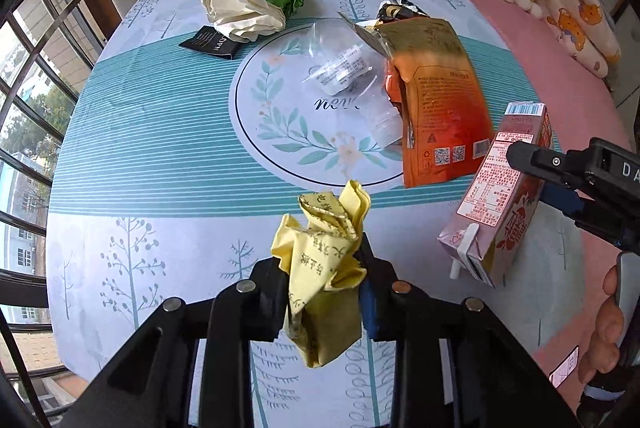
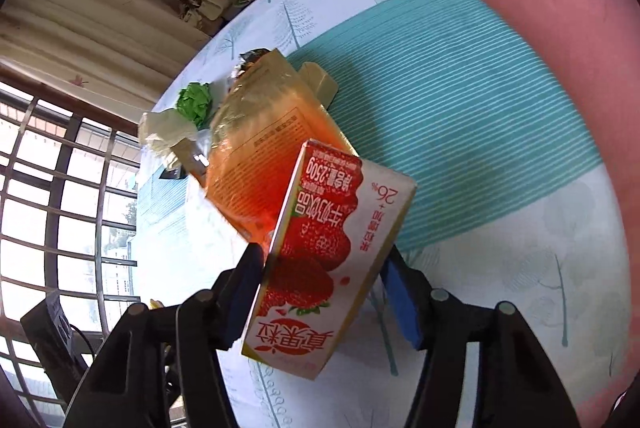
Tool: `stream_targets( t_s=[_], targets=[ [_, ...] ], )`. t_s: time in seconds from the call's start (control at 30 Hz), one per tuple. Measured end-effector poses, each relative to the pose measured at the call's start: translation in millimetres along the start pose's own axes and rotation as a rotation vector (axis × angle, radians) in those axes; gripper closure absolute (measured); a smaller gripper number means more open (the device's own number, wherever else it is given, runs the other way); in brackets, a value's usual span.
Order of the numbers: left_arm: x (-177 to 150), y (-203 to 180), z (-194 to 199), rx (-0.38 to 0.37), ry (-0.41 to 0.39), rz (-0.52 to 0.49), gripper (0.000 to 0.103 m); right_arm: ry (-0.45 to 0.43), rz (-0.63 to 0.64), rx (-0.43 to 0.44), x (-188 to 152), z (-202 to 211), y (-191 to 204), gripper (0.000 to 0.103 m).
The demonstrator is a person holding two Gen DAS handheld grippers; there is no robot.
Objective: Collect trash
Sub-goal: 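Carry the yellow wrapper and juice carton down over the blue bin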
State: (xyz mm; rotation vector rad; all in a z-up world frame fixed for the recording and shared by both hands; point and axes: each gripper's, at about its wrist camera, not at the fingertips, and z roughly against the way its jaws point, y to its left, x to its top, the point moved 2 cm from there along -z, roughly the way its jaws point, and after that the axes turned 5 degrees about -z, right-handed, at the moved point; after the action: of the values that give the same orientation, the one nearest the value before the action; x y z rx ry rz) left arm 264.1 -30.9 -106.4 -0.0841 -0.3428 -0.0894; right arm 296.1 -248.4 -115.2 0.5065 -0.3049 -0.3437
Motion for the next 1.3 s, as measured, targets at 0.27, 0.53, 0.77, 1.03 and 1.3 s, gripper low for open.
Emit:
stream_targets(
  t_s=[0.27,0.53,0.77,1.03,1.3],
  targets=[
    [-32.0,7.5,56.3,-0.079,-0.074,-0.039,0.076,-0.08,0.062,0.024,-49.0,53.3,11.0,0.044],
    [-95.7,17.0,107.4,-0.109,-0.106,-0.106,0.076,-0.114,0.094,0.014,-122.7,84.5,23.1,0.044],
    [-169.2,27.1,113.5,-0.126,-0.07,-0.151,0.076,-0.106,0.132,-0.03,-201.9,90.2,23.2,0.044],
    [-238.1,24.2,83.5,-0.144,0.005,-0.187,0.075,-0.024,0.128,-0.098,-283.6,63.2,-4.2,0.044],
    [-281.5,17.8,18.7,-0.137,0.086,-0.175,0.075,0.05,0.168,-0.186,-317.4,4.5,-33.5,0.044]
  ],
)
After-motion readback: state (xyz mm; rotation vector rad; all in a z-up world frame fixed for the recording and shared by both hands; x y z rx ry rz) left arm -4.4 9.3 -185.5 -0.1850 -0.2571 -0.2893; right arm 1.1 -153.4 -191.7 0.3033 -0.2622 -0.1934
